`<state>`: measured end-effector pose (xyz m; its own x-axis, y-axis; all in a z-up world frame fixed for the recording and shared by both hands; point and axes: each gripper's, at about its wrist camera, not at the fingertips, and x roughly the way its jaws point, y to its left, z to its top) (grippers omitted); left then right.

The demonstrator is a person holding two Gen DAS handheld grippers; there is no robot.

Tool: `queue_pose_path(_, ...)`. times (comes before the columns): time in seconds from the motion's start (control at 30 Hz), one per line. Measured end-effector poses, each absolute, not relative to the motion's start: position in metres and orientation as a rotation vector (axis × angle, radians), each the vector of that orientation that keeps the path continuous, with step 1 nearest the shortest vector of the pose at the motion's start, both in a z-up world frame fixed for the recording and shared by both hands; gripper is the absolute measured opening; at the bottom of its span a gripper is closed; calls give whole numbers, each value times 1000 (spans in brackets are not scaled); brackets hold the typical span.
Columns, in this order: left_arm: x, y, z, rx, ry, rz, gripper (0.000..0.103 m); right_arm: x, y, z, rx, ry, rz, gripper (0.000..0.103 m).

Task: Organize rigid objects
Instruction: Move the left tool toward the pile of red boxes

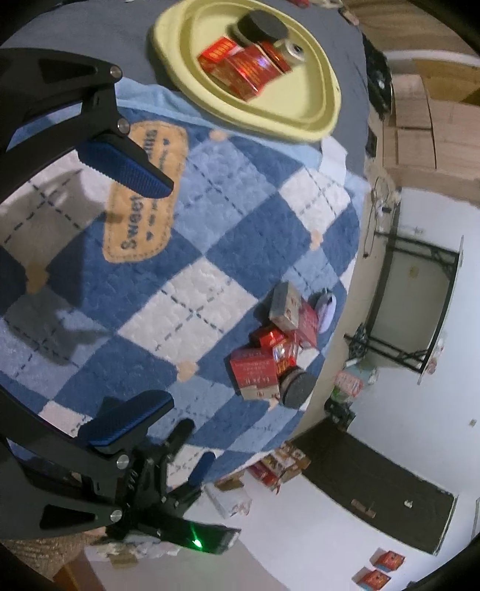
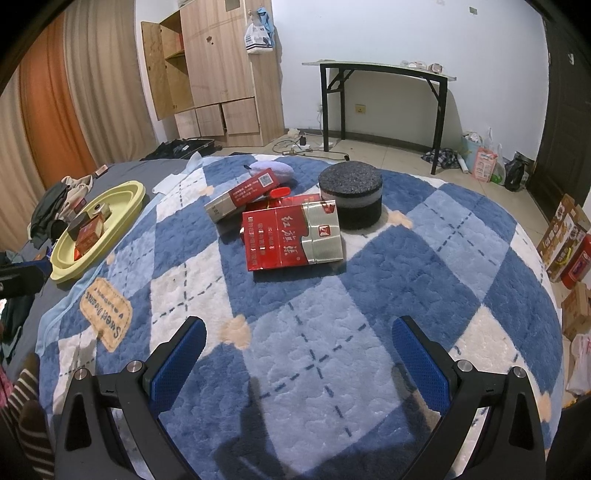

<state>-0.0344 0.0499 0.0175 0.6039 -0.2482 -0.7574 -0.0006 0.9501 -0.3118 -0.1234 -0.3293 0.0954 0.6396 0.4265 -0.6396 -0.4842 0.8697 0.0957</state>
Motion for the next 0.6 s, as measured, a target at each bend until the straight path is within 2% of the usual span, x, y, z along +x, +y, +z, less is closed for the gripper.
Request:
queue_pose_path(0.23,26,52,45,-56,984,-317,103,-121,-323,93,-87,717,567,103)
queue_pose_path(0.37,66,52,49,-22,993,-392,103,-112,-318,98,-64,695,578,103)
queue_pose_path(0.6,138,27,11,45,979,-522,103,-72,-299,90,-80,703,574,103)
